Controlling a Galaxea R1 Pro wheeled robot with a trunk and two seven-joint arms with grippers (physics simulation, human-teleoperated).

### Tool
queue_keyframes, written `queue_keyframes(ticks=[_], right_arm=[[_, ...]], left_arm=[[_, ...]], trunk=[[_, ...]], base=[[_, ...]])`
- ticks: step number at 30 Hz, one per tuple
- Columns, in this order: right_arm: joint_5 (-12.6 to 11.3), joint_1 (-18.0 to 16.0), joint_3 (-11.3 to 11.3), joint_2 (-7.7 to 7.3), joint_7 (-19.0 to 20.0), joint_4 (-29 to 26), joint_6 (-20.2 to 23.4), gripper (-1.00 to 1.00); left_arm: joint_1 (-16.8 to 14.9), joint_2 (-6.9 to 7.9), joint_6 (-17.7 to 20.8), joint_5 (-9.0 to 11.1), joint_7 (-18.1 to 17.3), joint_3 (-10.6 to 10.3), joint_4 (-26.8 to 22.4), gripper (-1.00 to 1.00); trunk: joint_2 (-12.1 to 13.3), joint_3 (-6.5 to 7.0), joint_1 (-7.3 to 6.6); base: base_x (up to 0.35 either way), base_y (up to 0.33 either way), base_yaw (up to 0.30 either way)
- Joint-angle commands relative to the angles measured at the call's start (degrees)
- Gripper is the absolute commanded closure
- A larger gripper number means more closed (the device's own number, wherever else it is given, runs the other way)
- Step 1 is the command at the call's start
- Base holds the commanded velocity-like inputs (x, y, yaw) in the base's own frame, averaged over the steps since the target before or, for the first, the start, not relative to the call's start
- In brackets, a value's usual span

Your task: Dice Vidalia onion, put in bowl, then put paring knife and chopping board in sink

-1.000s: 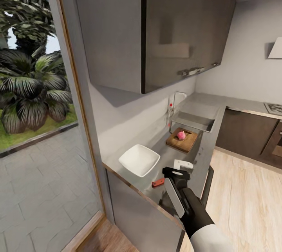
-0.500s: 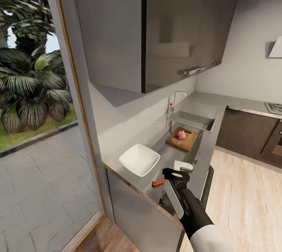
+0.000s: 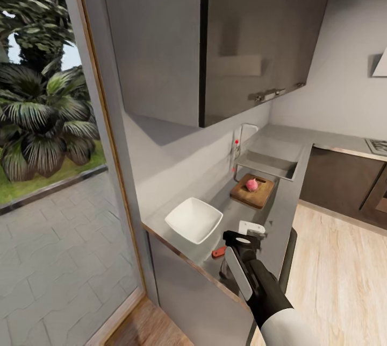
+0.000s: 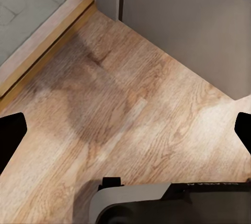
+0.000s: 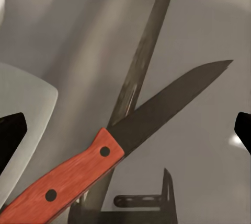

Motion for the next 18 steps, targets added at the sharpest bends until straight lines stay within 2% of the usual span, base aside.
queue_keyframes(ticks=[1,6,12,18], right_arm=[[-0.39,-0.06,0.09,0.00,-0.43,-0.06,0.19,-1.00],[-0.36,-0.06,0.09,0.00,-0.43,-0.01,0.17,-1.00],[-0.35,-0.06,0.09,0.00,-0.43,0.63,-0.08,-1.00],[-0.36,-0.06,0.09,0.00,-0.43,0.80,-0.35,-1.00]], left_arm=[[0.00,0.06,-0.11,0.62,-0.12,-0.32,-0.07,-1.00],[0.00,0.06,-0.08,0.63,-0.09,-0.32,-0.07,-1.00],[0.00,0.06,-0.12,0.60,-0.09,-0.32,-0.07,-1.00],[0.00,0.06,-0.12,0.60,-0.10,-0.35,-0.07,-1.00]], trunk=[[-0.13,-0.17,0.04],[-0.13,-0.41,0.04],[-0.13,-0.70,0.04],[-0.13,-0.99,0.04]], base=[[0.000,0.000,0.000],[0.000,0.000,0.000],[0.000,0.126,0.000],[0.000,0.019,0.000]])
